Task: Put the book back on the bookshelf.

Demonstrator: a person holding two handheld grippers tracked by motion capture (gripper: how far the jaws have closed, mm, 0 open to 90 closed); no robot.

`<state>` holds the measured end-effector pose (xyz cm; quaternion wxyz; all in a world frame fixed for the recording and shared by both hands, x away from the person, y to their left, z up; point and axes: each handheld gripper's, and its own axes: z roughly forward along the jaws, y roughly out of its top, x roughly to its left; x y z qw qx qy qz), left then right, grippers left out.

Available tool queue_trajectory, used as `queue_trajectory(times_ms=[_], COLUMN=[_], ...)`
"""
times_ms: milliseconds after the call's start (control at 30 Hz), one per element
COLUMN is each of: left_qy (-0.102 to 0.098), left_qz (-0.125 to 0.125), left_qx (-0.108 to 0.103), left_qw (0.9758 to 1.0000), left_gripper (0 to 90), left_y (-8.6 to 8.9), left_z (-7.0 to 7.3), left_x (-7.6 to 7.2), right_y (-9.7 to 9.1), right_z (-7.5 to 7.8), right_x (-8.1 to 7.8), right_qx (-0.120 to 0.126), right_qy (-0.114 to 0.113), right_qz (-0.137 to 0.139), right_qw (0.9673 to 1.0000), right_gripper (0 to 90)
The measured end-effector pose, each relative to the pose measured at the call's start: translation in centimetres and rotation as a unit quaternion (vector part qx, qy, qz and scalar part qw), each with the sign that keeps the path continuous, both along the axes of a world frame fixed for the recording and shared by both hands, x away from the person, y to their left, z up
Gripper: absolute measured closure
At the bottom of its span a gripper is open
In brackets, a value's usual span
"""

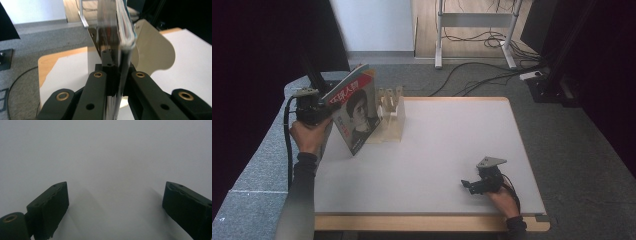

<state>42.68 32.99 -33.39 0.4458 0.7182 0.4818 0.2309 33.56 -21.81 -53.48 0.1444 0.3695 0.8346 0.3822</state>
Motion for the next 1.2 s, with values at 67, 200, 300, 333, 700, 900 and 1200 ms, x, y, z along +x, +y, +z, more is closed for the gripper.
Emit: queue_trajectory(times_ms=[67, 200, 300, 333, 700, 900, 1200], left_qy=[-0.001, 0.001, 0.001, 0.001, -0.003, -0.01, -0.003], left_qz=[0.002, -0.001, 0.002, 0.001, 0.008, -0.003, -0.012], left_qx=[-0.002, 0.007, 0.008, 0.007, 0.027, 0.011, 0.026], left_qw=[1.0, 1.0, 1.0, 1.0, 0.9996, 0.9999, 0.9996], left_gripper=[87.3, 86.6, 85.3, 83.8, 35.9, 20.9, 5.5], left_y=[0.0, 0.2, 0.5, 0.5, 0.2, 0.5, 1.3], left_z=[-0.1, -0.5, -0.7, -0.8, -1.1, -0.5, -0.5], left_x=[0.0, -0.2, -0.4, -0.4, -0.3, -1.1, -3.2], right_y=[0.0, 0.0, 0.0, 0.1, 0.3, 0.3, 0.4], right_z=[0.0, 0.0, 0.0, 0.0, 0.0, -0.1, -0.1], right_x=[0.0, 0.0, 0.0, 0.0, -0.1, -0.1, -0.1], right_qx=[0.001, 0.001, -0.002, -0.002, -0.016, -0.018, -0.018], right_qy=[0.001, -0.001, -0.002, -0.002, -0.007, -0.008, -0.009], right_qz=[-0.001, 0.0, 0.0, -0.001, -0.004, -0.005, -0.007], right_qw=[1.0, 1.0, 1.0, 1.0, 0.9998, 0.9998, 0.9998], right_gripper=[6.5, 6.7, 6.7, 6.8, 7.8, 7.8, 7.7])
